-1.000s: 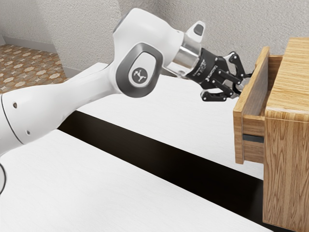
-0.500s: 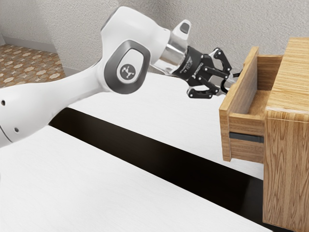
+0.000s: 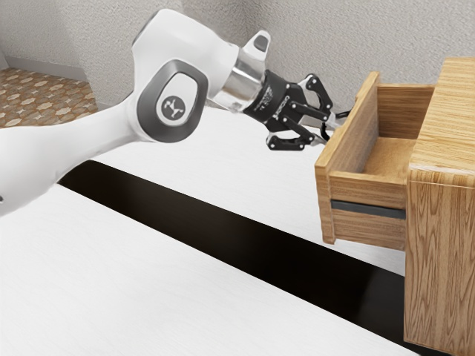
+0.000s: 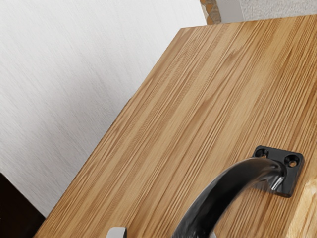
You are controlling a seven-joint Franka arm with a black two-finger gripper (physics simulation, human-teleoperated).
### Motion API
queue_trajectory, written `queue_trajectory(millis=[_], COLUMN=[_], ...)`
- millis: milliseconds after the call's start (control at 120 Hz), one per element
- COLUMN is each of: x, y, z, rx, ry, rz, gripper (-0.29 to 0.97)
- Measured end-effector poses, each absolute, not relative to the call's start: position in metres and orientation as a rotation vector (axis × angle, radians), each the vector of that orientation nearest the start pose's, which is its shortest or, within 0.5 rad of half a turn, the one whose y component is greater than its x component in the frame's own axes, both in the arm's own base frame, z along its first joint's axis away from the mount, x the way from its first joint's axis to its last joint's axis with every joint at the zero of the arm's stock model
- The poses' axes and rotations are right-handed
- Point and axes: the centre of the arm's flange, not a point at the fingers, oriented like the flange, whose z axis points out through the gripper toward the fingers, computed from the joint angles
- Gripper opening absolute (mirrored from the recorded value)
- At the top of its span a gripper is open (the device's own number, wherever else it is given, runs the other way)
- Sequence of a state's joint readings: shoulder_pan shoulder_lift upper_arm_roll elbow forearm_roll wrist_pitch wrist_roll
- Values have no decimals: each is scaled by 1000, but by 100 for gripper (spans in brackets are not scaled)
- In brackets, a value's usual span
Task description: Pull the drawer handle with one arm to open the drawer
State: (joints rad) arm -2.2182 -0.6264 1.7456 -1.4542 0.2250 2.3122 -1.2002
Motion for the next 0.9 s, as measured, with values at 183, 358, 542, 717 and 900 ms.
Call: queue_trajectory(millis=[183, 358, 542, 717, 900], x=[663, 656, 629, 543, 553], y=[-65, -53, -21, 38, 40], z=[631, 629, 639, 697, 708], rx=[2102, 2103, 2090, 2037, 2071], ry=[1051, 1069, 1110, 1176, 1193], rz=[287, 283, 304, 434, 496], gripper=[8, 8, 8, 10, 44])
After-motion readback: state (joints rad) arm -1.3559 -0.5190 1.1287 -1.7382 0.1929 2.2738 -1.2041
